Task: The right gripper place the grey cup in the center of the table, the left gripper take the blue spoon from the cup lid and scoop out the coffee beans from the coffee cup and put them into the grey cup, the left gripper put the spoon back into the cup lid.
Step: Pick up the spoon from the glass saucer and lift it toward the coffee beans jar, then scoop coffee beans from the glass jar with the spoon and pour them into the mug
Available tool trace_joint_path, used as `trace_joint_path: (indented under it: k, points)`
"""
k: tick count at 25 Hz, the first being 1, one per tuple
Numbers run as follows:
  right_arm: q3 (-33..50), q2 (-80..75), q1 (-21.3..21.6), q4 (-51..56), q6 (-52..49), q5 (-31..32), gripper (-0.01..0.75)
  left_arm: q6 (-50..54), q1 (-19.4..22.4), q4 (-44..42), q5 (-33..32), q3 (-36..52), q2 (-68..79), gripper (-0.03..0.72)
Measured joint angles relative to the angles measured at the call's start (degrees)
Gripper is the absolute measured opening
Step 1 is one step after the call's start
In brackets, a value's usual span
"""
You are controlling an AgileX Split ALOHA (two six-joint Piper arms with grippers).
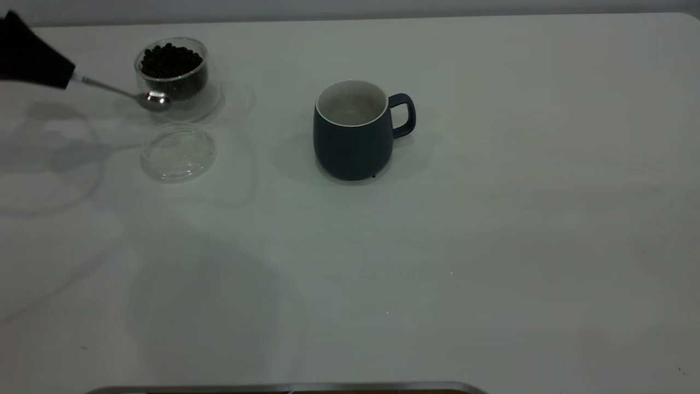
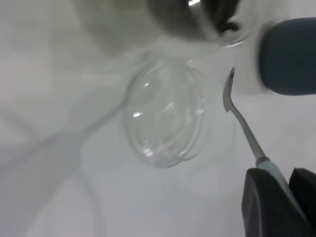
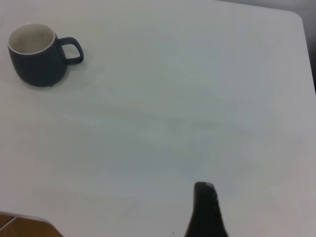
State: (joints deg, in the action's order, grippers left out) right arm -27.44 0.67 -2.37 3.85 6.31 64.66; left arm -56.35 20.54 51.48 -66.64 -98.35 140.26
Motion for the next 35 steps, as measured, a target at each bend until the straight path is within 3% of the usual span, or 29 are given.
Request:
trace_joint_path:
  k: [12, 23, 35]
  points:
    - [0.0, 0.0, 0.0, 0.0, 0.0, 0.0, 0.59, -8.0, -1.7, 0.12, -0.12, 0.0, -7.55, 0.121]
    - [0.0, 0.0, 0.0, 0.0, 0.0, 0.0, 0.59, -16.54, -4.54, 0.07, 15.23, 0.0, -7.56, 0.121]
    - [0.0, 0.0, 0.0, 0.0, 0.0, 0.0, 0.59, -20.42, -6.22, 0.07, 18.74, 0.05, -5.9, 0.121]
